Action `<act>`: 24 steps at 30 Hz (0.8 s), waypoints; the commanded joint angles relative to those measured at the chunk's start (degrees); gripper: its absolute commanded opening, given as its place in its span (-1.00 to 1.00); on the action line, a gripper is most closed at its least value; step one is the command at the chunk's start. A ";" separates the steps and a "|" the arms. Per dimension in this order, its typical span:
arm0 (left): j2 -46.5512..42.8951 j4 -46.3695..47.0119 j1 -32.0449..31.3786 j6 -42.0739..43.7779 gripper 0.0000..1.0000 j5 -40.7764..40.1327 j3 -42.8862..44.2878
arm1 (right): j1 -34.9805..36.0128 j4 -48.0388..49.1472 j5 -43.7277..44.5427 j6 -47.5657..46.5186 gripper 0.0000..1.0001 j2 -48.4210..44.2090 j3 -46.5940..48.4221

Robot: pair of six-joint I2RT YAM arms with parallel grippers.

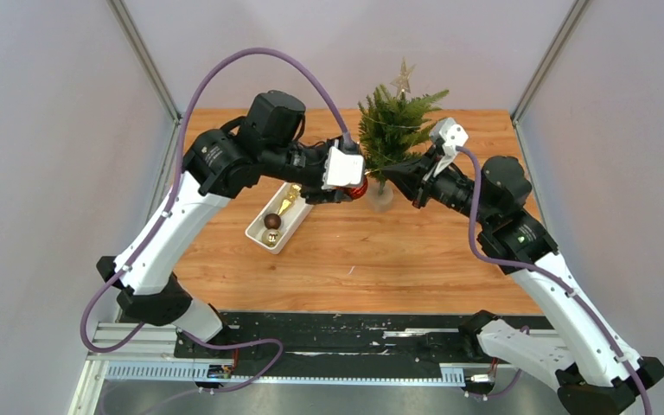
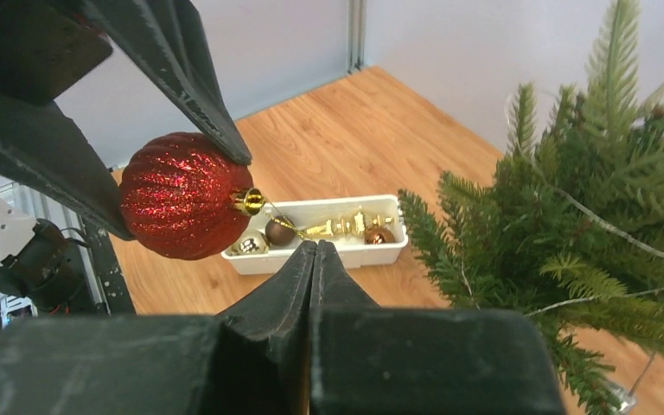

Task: Decorate the small christmas tree
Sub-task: Hang the decoration item on the Christmas tree.

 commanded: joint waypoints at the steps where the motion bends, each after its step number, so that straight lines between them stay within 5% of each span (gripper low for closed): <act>1: -3.85 4.50 -1.38 16.70 -1.00 -11.27 -5.01 | -0.65 -0.95 1.92 3.57 -1.00 1.95 2.97; 5: -8.56 13.31 -2.81 31.34 -1.00 -19.21 -18.33 | -0.61 -1.07 2.50 4.74 -1.00 3.93 3.63; 11: -13.41 29.79 -4.08 42.27 -1.00 -25.80 -31.55 | -0.65 -2.30 4.36 5.52 -1.00 5.61 5.58; 15: -15.00 39.96 -4.99 45.92 -1.00 -28.27 -38.21 | -0.65 -3.20 6.50 6.18 -1.00 6.58 6.07; 20: -16.64 42.09 -5.33 46.71 -1.00 -27.84 -40.98 | -0.65 -3.79 4.08 4.68 -1.00 4.94 5.27; 24: -18.28 38.24 -5.80 44.55 -1.00 -25.28 -40.05 | -0.65 -5.32 -3.94 -0.81 -0.59 1.84 3.81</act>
